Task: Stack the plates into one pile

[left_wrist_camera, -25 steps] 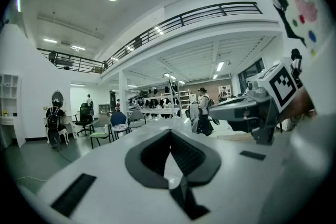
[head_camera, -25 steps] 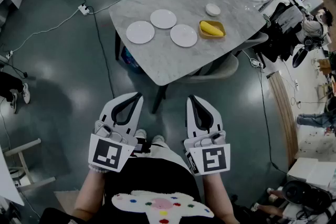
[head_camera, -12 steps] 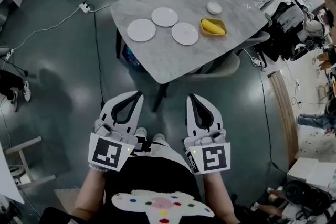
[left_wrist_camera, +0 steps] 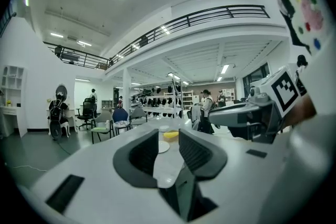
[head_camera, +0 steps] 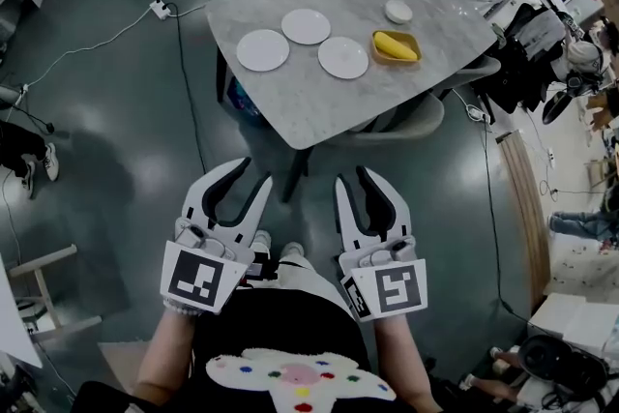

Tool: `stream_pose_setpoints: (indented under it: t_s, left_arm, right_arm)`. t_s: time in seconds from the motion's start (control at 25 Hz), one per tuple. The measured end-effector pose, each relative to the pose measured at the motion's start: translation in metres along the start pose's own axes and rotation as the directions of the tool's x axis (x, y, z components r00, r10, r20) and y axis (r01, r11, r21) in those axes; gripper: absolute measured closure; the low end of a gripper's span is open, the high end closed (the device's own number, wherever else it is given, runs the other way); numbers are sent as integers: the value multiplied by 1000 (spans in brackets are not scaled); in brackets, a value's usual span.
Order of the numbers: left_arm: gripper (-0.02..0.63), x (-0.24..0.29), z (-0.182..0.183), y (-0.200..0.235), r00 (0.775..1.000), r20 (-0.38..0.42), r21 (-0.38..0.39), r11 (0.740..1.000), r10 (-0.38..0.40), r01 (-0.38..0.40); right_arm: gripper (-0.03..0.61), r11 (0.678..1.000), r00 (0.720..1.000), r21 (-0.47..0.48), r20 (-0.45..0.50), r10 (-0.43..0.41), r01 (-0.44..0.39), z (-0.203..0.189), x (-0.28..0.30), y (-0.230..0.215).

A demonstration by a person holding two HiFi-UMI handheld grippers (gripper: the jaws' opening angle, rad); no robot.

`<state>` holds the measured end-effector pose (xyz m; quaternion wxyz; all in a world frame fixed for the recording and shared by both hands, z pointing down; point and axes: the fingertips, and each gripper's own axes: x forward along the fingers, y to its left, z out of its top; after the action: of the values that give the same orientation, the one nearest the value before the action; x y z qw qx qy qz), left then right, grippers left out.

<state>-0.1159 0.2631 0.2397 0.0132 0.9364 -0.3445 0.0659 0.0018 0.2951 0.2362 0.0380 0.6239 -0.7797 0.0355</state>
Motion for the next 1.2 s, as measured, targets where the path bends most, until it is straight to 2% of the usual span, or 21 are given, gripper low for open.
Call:
stream_pose_setpoints:
  t_s: [0.4,0.84,0.96,1.2]
  left_arm:
    - [492,1,-2,-21,999,-3,22,999,49,-49]
    - [492,4,2,-33,992,35,-17,992,125,-124]
    - [492,9,4,-38,992,50,-15,993,119,-119]
    - [494,21,-5,-29,995,25,5,996,94,-94]
  right_arm:
    - [474,999,999,19,11,30,-30,-5,-14,-16]
    - [469,997,997,-41,33,70,-69,-3,-37,-23]
    - [469,998,997,-23,37,66,-65,-3,-37,-28]
    - [469,999,999,-19,26,44,-43,-8,-25,-35]
